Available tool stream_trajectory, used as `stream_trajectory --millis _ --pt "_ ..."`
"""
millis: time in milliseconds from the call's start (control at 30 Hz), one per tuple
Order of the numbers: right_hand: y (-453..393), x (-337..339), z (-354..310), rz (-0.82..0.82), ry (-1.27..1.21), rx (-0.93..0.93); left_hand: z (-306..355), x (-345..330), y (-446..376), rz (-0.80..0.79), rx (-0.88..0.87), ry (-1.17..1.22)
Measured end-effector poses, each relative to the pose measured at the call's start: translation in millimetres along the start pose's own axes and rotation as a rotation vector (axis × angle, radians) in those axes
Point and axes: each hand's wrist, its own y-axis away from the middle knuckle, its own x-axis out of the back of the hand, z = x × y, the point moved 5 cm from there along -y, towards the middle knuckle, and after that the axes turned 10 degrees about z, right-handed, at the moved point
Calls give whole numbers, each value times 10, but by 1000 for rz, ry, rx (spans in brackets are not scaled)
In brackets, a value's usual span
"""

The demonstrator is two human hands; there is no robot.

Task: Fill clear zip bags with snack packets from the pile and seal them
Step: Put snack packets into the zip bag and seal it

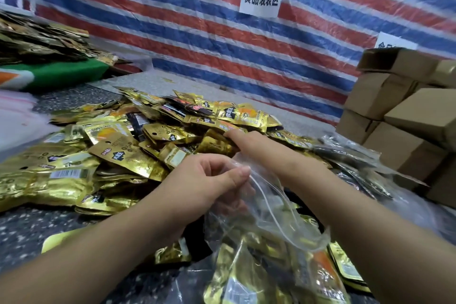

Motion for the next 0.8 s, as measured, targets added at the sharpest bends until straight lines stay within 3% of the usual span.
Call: stream_trajectory --millis 233,333,433,533,667,800 --pt "139 95 -25 74 -146 131 -23 16 -17 14 8 -13" --pt "161 264 14 237 -200 64 -33 14 -20 26 5 -6" --pt "322 575 208 366 -846 -138 -36 0 -32 37 4 -9" --pt "628 881 332 407 -1372 -129 -27 -9 -35 42 0 -20" --pt "1064 957 334 456 -1599 -36 -29 17 -26 75 -10 -42" --pt "1328 781 374 532 -1560 -16 -7 -5 -7 84 -18 -33"
